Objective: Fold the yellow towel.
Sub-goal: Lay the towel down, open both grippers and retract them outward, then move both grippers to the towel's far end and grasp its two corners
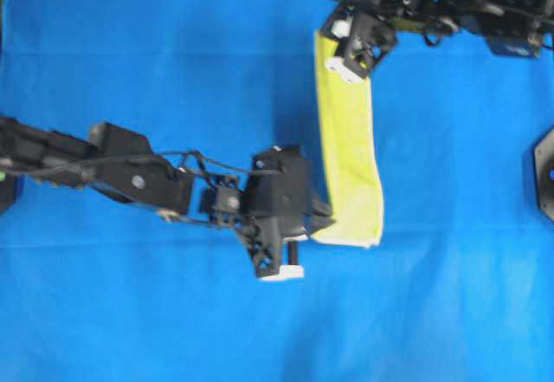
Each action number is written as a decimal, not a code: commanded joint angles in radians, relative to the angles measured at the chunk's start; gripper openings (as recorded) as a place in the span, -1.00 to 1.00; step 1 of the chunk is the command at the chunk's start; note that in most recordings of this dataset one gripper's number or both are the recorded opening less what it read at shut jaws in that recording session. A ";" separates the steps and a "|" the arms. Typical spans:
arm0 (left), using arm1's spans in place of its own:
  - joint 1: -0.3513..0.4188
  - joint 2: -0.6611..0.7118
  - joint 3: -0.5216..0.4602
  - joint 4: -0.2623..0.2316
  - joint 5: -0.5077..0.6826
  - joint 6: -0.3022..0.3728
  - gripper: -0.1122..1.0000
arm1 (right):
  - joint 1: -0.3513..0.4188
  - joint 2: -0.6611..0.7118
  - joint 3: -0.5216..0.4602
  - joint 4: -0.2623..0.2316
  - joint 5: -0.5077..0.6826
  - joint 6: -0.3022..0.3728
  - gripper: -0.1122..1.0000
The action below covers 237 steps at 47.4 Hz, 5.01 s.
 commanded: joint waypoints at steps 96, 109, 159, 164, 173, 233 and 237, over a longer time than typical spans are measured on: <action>0.288 -0.670 0.532 0.006 -0.138 0.183 0.43 | 0.048 -0.758 0.581 0.126 -0.272 0.011 0.28; 0.288 -0.658 0.520 0.006 -0.140 0.183 0.43 | 0.048 -0.756 0.578 0.126 -0.270 0.009 0.28; 0.525 -0.043 0.124 0.006 -0.146 0.187 0.42 | -0.052 -0.110 0.261 0.014 -0.207 -0.008 0.25; 0.532 0.008 0.098 0.006 -0.146 0.187 0.42 | -0.058 -0.063 0.241 0.009 -0.210 -0.008 0.25; 0.538 0.081 0.074 0.006 -0.146 0.187 0.42 | -0.058 0.006 0.215 0.005 -0.209 -0.009 0.25; 0.561 0.043 -0.023 0.006 -0.015 0.324 -0.71 | -0.132 -0.104 0.249 -0.018 -0.110 -0.009 -0.72; 0.578 0.051 -0.051 0.008 0.006 0.334 -0.71 | -0.147 -0.129 0.247 -0.034 -0.103 -0.009 -0.72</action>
